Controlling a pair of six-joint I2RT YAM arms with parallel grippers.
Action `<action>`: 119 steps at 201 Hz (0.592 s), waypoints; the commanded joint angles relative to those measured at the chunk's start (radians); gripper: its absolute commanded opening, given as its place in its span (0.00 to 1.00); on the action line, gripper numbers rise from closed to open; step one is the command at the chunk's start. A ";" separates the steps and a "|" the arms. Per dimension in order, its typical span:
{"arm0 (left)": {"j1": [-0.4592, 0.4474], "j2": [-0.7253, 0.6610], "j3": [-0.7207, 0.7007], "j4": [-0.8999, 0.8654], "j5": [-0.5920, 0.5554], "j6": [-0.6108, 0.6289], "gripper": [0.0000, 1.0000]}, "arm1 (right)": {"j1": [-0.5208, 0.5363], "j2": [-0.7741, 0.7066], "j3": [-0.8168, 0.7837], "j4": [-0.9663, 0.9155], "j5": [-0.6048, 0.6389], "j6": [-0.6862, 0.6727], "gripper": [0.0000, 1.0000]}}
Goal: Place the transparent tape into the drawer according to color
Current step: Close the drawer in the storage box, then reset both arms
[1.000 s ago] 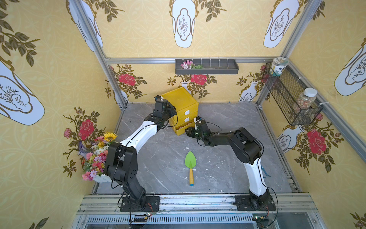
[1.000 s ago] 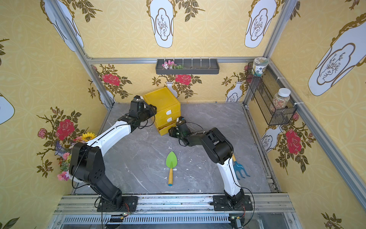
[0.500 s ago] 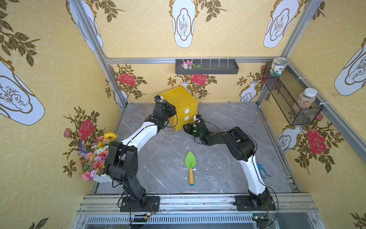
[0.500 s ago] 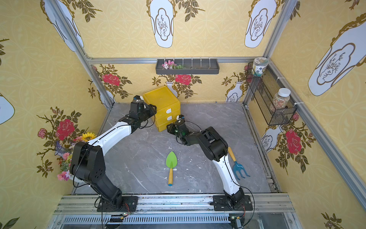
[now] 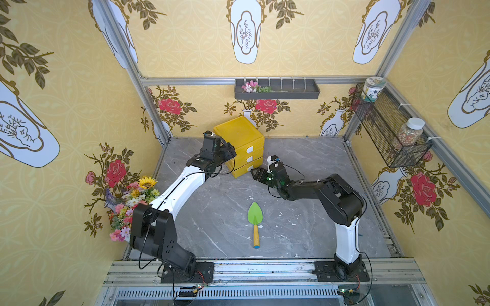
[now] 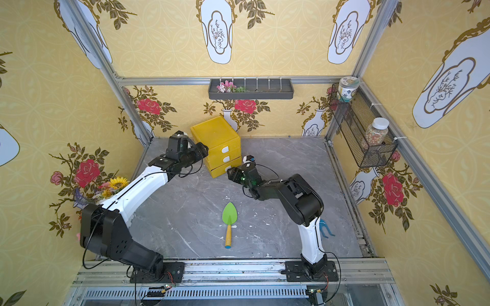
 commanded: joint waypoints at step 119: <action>0.021 -0.422 -0.506 0.303 -0.330 0.274 1.00 | -0.003 -0.566 -0.162 -0.512 0.310 -0.364 0.97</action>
